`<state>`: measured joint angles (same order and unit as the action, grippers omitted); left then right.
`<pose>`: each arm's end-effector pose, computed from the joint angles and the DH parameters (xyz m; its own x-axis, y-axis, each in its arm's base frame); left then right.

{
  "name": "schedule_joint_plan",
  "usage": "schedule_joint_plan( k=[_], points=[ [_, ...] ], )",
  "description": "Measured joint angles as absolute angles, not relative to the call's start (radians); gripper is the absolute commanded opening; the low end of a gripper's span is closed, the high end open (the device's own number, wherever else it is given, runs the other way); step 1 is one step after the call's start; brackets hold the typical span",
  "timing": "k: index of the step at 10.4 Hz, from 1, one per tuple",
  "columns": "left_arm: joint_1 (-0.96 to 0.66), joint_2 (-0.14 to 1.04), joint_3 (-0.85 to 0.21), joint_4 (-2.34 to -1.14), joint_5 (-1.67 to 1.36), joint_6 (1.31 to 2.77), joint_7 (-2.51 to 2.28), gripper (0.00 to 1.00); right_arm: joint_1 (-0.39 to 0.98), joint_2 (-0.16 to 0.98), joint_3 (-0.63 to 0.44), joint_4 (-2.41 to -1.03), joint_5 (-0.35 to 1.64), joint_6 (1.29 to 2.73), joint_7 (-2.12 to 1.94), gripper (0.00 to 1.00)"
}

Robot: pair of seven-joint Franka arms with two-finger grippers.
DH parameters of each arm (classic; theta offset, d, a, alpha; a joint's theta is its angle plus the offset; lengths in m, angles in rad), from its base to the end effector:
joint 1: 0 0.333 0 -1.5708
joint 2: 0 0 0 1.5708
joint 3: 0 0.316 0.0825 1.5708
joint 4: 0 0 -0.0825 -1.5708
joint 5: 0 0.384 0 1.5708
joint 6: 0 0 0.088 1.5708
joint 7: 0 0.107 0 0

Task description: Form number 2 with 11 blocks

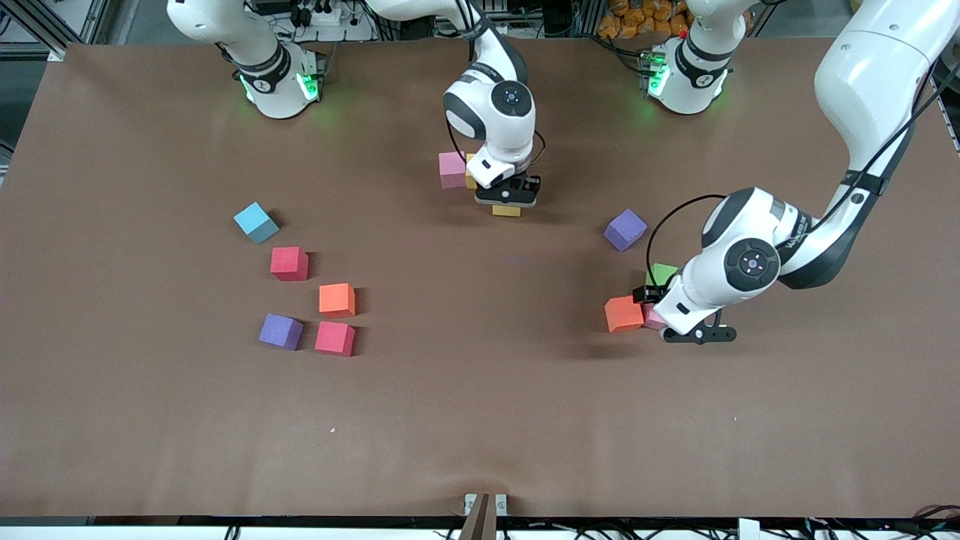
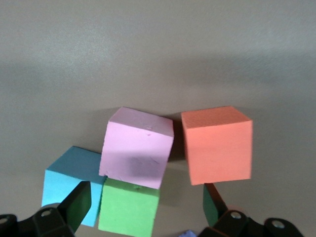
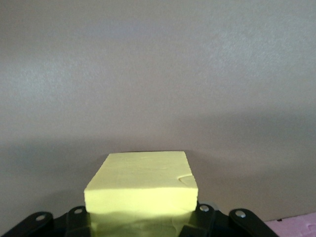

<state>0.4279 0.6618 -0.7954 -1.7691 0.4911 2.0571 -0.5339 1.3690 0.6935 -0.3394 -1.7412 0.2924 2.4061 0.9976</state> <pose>0.6176 -0.1630 0.2647 0.9893 -0.0271 -0.1433 -0.0292 -0.9995 -0.0124 0.3249 0.5831 0.1974 0.9937 -0.1089 0.0260 -0.1086 -0.9940 -0.0129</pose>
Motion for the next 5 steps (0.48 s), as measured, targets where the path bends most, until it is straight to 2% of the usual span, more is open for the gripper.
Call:
schedule_joint_plan(
  k=[5],
  points=[
    [0.429,0.697,-0.782,-1.769,0.556,2.067,-0.46,1.0,1.379,0.694,-0.339,-1.752,0.292,2.405,0.997,0.49]
  ],
)
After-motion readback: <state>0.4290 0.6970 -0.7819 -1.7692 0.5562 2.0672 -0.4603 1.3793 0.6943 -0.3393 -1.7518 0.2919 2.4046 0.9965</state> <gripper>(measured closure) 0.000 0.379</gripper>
